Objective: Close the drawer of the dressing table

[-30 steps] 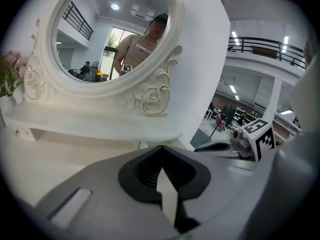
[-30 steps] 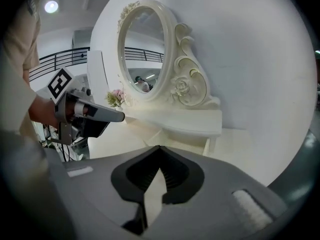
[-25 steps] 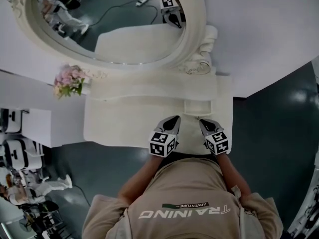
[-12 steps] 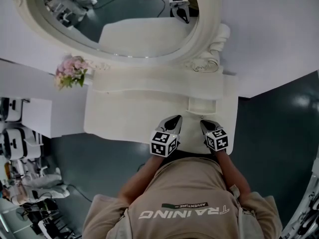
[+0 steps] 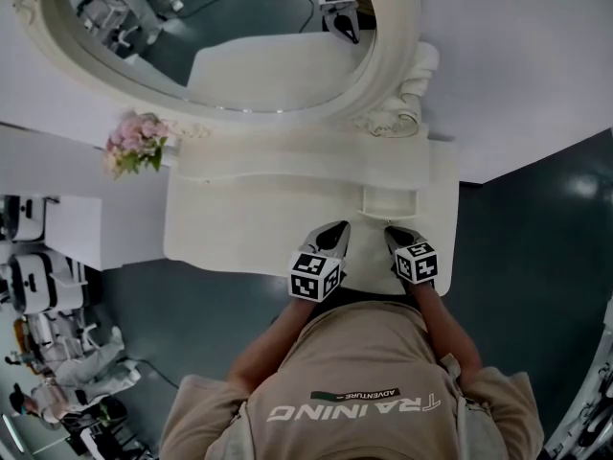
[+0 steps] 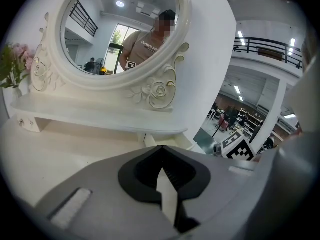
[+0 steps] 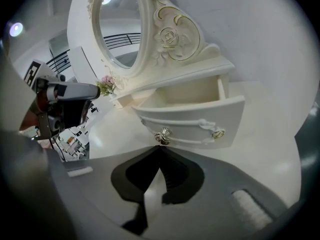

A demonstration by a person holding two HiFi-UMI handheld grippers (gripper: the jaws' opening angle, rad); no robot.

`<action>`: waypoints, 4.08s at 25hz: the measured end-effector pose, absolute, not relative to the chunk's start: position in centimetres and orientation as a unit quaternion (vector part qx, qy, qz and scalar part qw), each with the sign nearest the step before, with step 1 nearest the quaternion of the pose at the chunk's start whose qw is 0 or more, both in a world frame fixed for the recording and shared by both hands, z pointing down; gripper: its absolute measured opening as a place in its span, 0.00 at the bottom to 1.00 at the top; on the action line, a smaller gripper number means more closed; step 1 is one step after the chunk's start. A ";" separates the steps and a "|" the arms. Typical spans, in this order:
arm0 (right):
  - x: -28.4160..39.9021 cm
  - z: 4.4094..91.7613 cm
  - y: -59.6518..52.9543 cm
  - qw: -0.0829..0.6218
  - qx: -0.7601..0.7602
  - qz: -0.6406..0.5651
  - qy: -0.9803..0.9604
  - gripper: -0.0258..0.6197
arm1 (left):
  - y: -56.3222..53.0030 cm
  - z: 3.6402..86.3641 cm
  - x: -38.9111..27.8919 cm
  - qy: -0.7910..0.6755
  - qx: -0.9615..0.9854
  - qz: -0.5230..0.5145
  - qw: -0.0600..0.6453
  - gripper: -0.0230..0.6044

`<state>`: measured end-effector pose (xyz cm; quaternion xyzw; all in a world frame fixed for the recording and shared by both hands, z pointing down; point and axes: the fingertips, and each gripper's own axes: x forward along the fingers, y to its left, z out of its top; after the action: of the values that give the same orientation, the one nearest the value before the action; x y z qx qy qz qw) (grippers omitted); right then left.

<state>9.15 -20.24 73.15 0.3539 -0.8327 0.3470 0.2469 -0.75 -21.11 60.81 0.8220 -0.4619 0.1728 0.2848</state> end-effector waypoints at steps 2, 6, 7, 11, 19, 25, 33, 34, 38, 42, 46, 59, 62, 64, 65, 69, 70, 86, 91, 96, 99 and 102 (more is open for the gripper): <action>9.1 73.1 -20.3 0.247 0.354 0.350 -0.831 0.04 | -21.1 60.8 -0.8 -0.460 0.822 0.173 0.286 0.07; 8.8 73.2 -20.3 0.253 0.347 0.349 -0.833 0.04 | -21.2 60.9 -1.2 -0.462 0.821 0.175 0.286 0.07; 8.8 73.2 -20.3 0.256 0.346 0.347 -0.833 0.04 | -21.3 60.9 -1.3 -0.463 0.821 0.174 0.286 0.07; 8.8 73.2 -21.0 0.256 0.350 0.351 -0.830 0.04 | -21.5 60.9 -1.4 -0.463 0.820 0.174 0.287 0.07; 9.0 73.2 -22.1 0.250 0.352 0.356 -0.829 0.04 | -21.6 61.2 -1.8 -0.465 0.818 0.176 0.290 0.07; 8.9 73.1 -23.2 0.260 0.349 0.345 -0.832 0.04 | -22.3 60.9 -1.7 -0.465 0.818 0.176 0.290 0.07; 8.7 73.1 -24.7 0.260 0.347 0.347 -0.832 0.04 | -23.3 60.8 -1.5 -0.460 0.820 0.180 0.290 0.07; 8.7 73.1 -24.8 0.259 0.348 0.349 -0.831 0.04 | -23.4 60.8 -1.6 -0.460 0.819 0.181 0.291 0.07; 8.7 72.7 -25.4 0.256 0.350 0.352 -0.829 0.04 | -23.8 60.6 -1.5 -0.458 0.818 0.185 0.294 0.07; 8.8 72.6 -26.3 0.255 0.352 0.352 -0.829 0.04 | -24.6 60.3 -1.4 -0.456 0.819 0.187 0.293 0.07; 9.0 72.6 -27.0 0.250 0.357 0.360 -0.825 0.04 | -24.9 60.1 -1.4 -0.456 0.820 0.185 0.293 0.07; 9.0 72.4 -29.1 0.254 0.374 0.360 -0.817 0.04 | -24.9 59.2 -3.0 -0.467 0.816 0.177 0.291 0.07; 9.1 72.5 -29.3 0.261 0.382 0.346 -0.816 0.04 | -25.0 58.8 -3.2 -0.467 0.819 0.172 0.285 0.07; 9.1 72.5 -29.4 0.262 0.387 0.339 -0.817 0.04 | -24.9 58.5 -3.5 -0.466 0.822 0.169 0.281 0.07; 9.0 72.4 -29.2 0.263 0.388 0.337 -0.817 0.04 | -24.8 58.4 -3.6 -0.466 0.823 0.168 0.279 0.07; 8.8 71.3 -27.7 0.265 0.386 0.325 -0.822 0.04 | -24.2 58.3 -4.1 -0.464 0.825 0.162 0.278 0.07; 8.8 70.9 -27.3 0.264 0.387 0.321 -0.823 0.04 | -24.1 58.2 -4.1 -0.463 0.827 0.160 0.276 0.07; 10.1 56.0 -24.7 0.164 0.426 0.195 -0.868 0.04 | -24.5 53.9 -3.1 -0.437 0.861 0.115 0.233 0.07; 10.0 50.0 -25.1 0.117 0.438 0.141 -0.880 0.04 | -25.6 50.2 -3.2 -0.437 0.873 0.093 0.197 0.07; 9.5 45.2 -25.1 0.094 0.439 0.085 -0.890 0.04 | -26.1 46.0 -3.3 -0.438 0.881 0.071 0.161 0.07; 9.2 43.4 -25.2 0.091 0.436 0.066 -0.893 0.04 | -26.5 43.6 -3.4 -0.439 0.887 0.060 0.134 0.07; 9.0 42.0 -25.2 0.087 0.435 0.055 -0.895 0.04 | -26.7 42.1 -3.3 -0.434 0.890 0.047 0.131 0.07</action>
<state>8.97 -25.16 42.00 0.4350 -0.8945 0.0547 0.0874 -3.34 -26.66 42.11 0.8902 -0.4339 0.0474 0.1306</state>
